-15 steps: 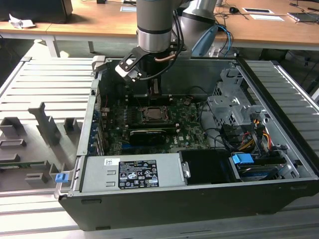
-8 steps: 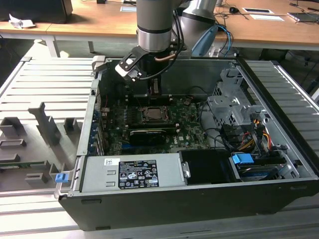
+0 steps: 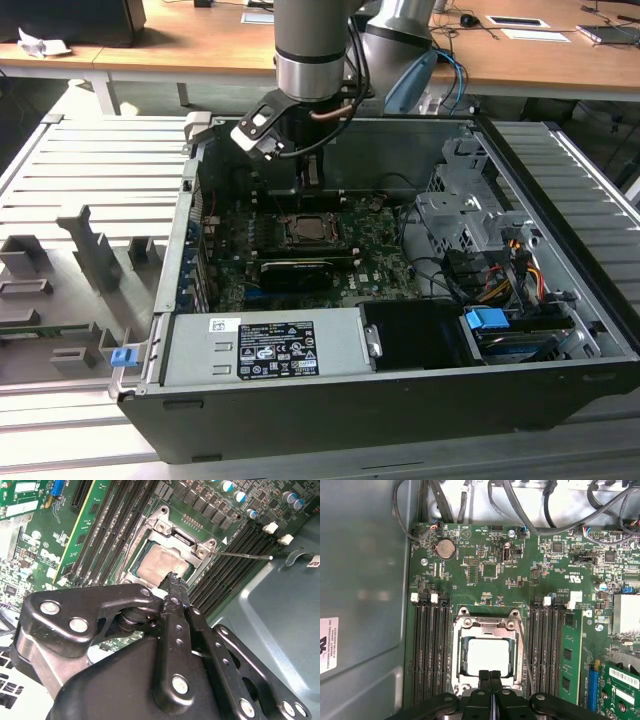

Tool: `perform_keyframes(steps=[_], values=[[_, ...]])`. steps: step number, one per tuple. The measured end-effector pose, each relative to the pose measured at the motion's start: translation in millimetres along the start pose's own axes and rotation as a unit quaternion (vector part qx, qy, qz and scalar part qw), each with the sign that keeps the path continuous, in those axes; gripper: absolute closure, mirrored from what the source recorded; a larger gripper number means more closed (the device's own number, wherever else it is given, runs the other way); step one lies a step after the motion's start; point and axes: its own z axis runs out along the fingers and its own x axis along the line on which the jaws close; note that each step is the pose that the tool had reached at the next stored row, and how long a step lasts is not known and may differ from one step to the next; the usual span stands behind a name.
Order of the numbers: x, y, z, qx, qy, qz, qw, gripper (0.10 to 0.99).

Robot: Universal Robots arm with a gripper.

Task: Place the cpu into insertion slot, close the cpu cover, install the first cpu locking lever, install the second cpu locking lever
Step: 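Install the first cpu locking lever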

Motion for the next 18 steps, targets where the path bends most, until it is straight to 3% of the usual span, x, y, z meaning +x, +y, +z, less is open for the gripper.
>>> perform_keyframes(steps=[18], values=[[0.3, 0.7, -19.0, -0.0001, 0.0001, 0.0, 1.0, 0.98]])
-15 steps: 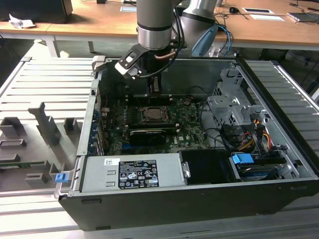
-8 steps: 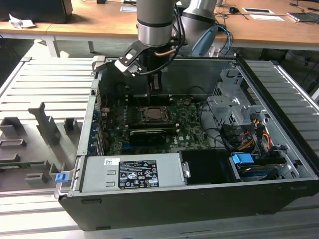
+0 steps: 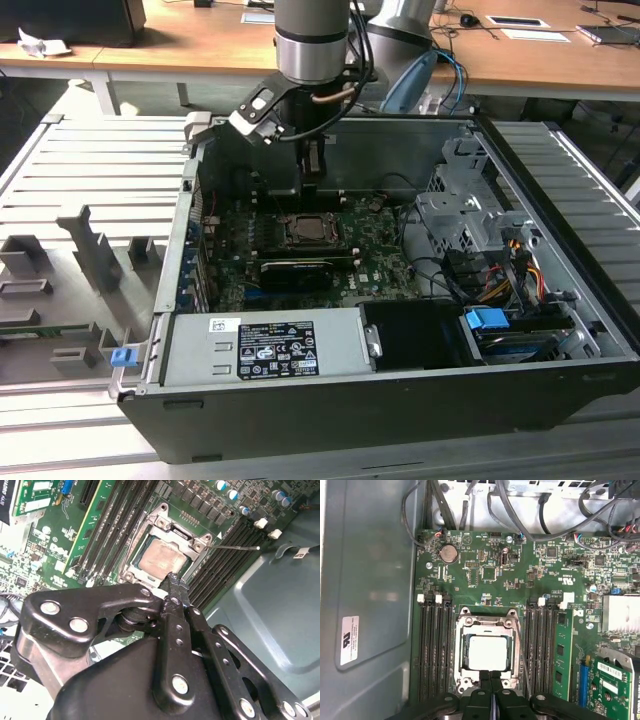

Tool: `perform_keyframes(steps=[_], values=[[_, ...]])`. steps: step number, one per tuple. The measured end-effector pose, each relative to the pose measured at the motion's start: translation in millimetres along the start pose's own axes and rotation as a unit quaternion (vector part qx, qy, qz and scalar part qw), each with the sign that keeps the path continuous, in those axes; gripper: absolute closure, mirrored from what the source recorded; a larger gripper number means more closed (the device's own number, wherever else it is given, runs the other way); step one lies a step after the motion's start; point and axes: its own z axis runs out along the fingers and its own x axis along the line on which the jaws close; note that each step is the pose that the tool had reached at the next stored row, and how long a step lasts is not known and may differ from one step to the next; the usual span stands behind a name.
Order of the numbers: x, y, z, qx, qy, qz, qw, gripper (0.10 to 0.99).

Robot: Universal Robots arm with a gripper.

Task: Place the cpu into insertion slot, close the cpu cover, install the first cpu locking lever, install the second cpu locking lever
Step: 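Install the first cpu locking lever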

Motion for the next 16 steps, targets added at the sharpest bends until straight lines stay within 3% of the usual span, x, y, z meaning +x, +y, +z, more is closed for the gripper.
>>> perform_keyframes(steps=[3, 5, 12, 14, 16], values=[[0.0, 0.1, -0.1, 0.0005, 0.0009, -0.028, 0.9996, 0.98], [0.0, 0.1, 0.0, 0.0009, 0.0019, -0.056, 0.9984, 0.98], [0.0, 0.1, 0.0, 0.0015, 0.0032, -0.093, 0.9956, 0.98], [0.0, 0.1, 0.0, 0.0018, 0.0039, -0.113, 0.9936, 0.98], [0.0, 0.1, 0.0, 0.0022, 0.005, -0.142, 0.9898, 0.98]])
